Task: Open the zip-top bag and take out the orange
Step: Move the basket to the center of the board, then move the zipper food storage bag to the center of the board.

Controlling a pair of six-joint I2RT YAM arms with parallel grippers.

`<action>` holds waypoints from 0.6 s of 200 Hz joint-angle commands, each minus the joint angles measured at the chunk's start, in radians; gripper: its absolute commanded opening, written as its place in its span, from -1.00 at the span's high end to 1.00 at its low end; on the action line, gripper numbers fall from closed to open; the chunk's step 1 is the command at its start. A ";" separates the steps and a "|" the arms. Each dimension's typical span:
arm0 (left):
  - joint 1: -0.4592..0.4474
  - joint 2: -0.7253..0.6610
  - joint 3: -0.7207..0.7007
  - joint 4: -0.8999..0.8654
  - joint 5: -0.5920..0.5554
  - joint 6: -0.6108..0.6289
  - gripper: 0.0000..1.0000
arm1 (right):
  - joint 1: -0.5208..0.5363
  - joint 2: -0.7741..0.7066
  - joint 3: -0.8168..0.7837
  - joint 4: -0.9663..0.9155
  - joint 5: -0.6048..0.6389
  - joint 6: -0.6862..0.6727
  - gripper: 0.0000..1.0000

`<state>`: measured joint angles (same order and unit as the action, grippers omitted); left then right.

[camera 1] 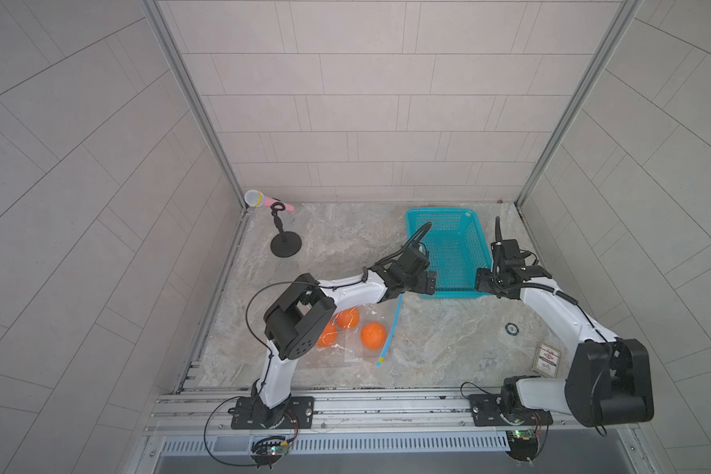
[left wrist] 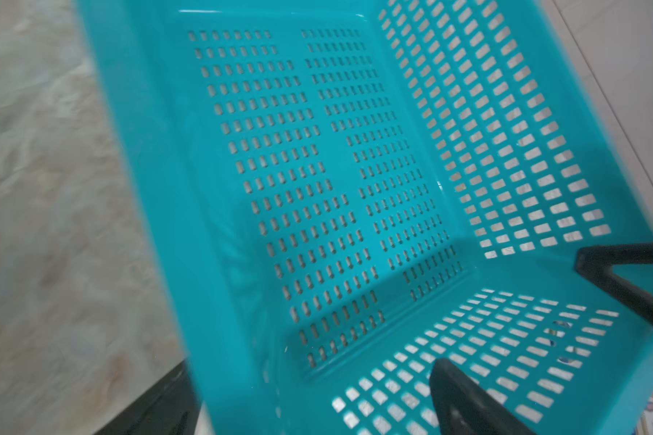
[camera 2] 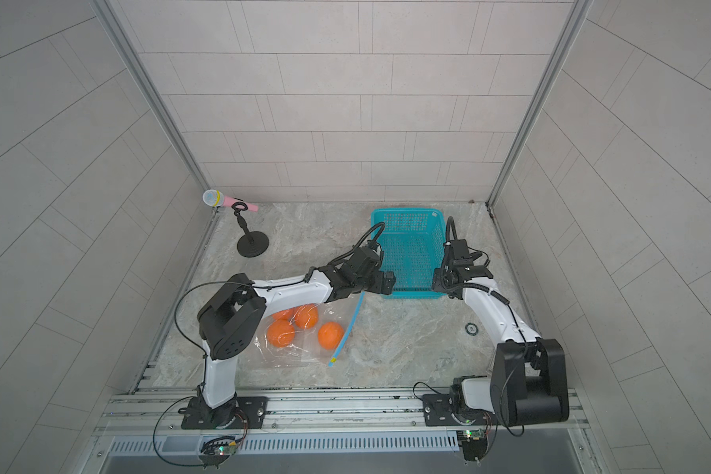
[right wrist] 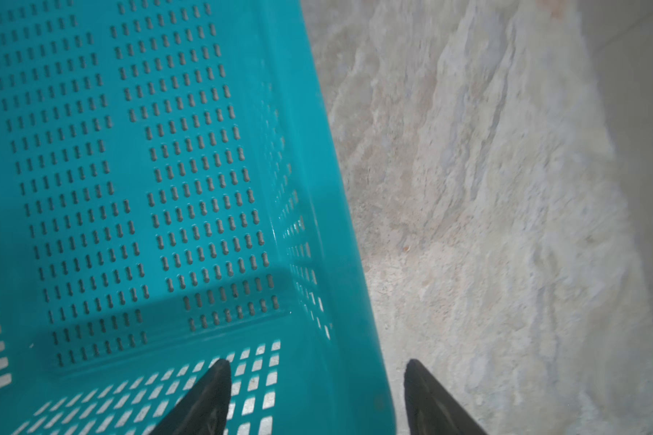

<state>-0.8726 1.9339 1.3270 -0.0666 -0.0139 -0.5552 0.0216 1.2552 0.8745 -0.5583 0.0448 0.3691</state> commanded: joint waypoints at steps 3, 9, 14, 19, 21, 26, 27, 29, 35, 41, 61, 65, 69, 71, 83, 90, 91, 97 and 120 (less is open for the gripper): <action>0.003 -0.192 -0.079 -0.004 -0.138 0.026 -1.00 | 0.012 -0.138 -0.026 0.005 0.010 0.021 -0.65; 0.002 -0.231 -0.106 0.017 -0.141 0.035 -1.00 | 0.012 -0.156 -0.025 -0.001 0.012 0.022 -0.65; 0.003 -0.265 -0.128 0.028 -0.136 0.038 -1.00 | 0.014 -0.170 -0.025 -0.007 0.001 0.024 -0.65; 0.003 -0.299 -0.143 0.020 -0.136 0.040 -1.00 | 0.020 -0.181 -0.023 -0.015 -0.016 0.027 -0.64; 0.003 -0.312 -0.148 0.014 -0.138 0.042 -1.00 | 0.023 -0.187 -0.020 -0.019 -0.025 0.027 -0.64; 0.003 -0.348 -0.160 -0.005 -0.142 0.049 -1.00 | 0.032 -0.201 -0.014 -0.032 -0.042 0.026 -0.62; 0.003 -0.355 -0.163 -0.008 -0.143 0.050 -1.00 | 0.036 -0.205 -0.013 -0.034 -0.044 0.026 -0.62; 0.003 -0.370 -0.168 -0.018 -0.146 0.051 -1.00 | 0.046 -0.212 -0.010 -0.040 -0.047 0.025 -0.61; 0.004 -0.414 -0.188 -0.041 -0.157 0.053 -1.00 | 0.077 -0.234 -0.006 -0.050 -0.055 0.024 -0.59; 0.004 -0.461 -0.211 -0.064 -0.162 0.053 -1.00 | 0.116 -0.260 -0.006 -0.056 -0.073 0.031 -0.58; 0.010 -0.615 -0.316 -0.135 -0.119 0.030 -1.00 | 0.272 -0.345 -0.027 -0.046 -0.174 0.125 -0.54; 0.010 -0.649 -0.343 -0.140 -0.106 0.024 -0.99 | 0.315 -0.358 -0.036 -0.039 -0.170 0.147 -0.53; 0.010 -0.682 -0.370 -0.148 -0.094 0.014 -0.99 | 0.363 -0.366 -0.047 -0.032 -0.156 0.170 -0.52; 0.011 -0.701 -0.386 -0.151 -0.090 0.007 -0.99 | 0.390 -0.371 -0.054 -0.027 -0.148 0.181 -0.52; 0.017 -0.808 -0.473 -0.149 -0.036 -0.031 -0.99 | 0.538 -0.382 -0.087 0.003 -0.092 0.234 -0.50; 0.022 -0.870 -0.522 -0.153 -0.015 -0.058 -0.99 | 0.626 -0.380 -0.102 0.022 -0.041 0.269 -0.49; 0.022 -0.880 -0.528 -0.153 -0.012 -0.061 -0.99 | 0.640 -0.378 -0.103 0.025 -0.035 0.273 -0.49; 0.023 -0.931 -0.566 -0.159 0.003 -0.079 -0.99 | 0.710 -0.370 -0.115 0.048 -0.002 0.293 -0.49; 0.026 -1.090 -0.674 -0.188 0.032 -0.121 -0.97 | 0.914 -0.299 -0.120 0.111 0.075 0.369 -0.49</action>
<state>-0.8547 0.9642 0.7341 -0.1940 -0.0391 -0.6014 0.7967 0.8989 0.7681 -0.5098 0.0051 0.5987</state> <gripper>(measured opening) 0.988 0.745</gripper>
